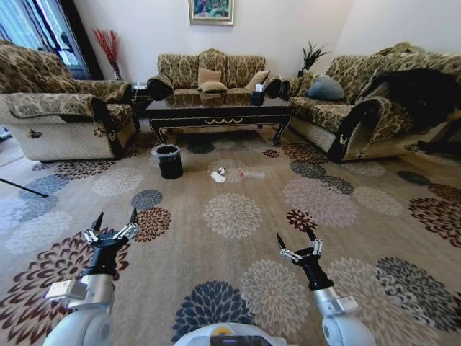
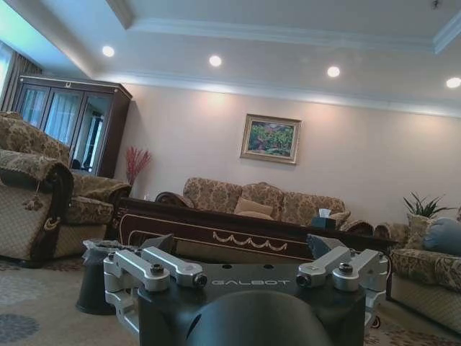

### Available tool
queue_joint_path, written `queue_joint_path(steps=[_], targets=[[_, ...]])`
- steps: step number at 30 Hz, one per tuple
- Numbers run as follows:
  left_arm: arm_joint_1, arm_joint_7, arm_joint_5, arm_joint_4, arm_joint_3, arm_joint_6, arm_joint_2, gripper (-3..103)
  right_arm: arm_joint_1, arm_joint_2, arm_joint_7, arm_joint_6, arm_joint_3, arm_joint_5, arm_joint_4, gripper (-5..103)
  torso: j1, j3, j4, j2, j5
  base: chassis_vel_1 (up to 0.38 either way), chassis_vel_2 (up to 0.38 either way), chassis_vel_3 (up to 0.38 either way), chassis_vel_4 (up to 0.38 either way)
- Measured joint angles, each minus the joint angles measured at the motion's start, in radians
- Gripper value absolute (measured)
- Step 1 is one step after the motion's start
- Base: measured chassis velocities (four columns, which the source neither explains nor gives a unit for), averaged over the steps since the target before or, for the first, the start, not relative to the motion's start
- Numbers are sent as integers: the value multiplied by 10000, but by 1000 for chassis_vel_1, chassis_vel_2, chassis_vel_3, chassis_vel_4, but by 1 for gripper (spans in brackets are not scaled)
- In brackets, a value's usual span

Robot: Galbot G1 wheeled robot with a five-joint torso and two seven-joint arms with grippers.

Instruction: Move to the front of the table and pick up the trash from the floor, then place it into the trash bin.

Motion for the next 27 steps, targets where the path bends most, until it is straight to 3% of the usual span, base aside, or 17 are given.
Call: queue_joint_path(steps=[10,16,27], targets=[[20,-65,311,521,-2,-381,-33,100,136,47,-433,295,-21,367,-144,100,-1,24,0,0,0,0,0,0,0],[-20,-15,372,971,-9,-537,-84,100,130,57,-1294,506,42,599,-413,100,-1,46,0,0,0,0,0,0,0],[-71,-4,374,1037,-9,-550,-92,100,255,87,-1206,509,-82,551,-646,100,-2,69,0,0,0,-79,50,78,-47]])
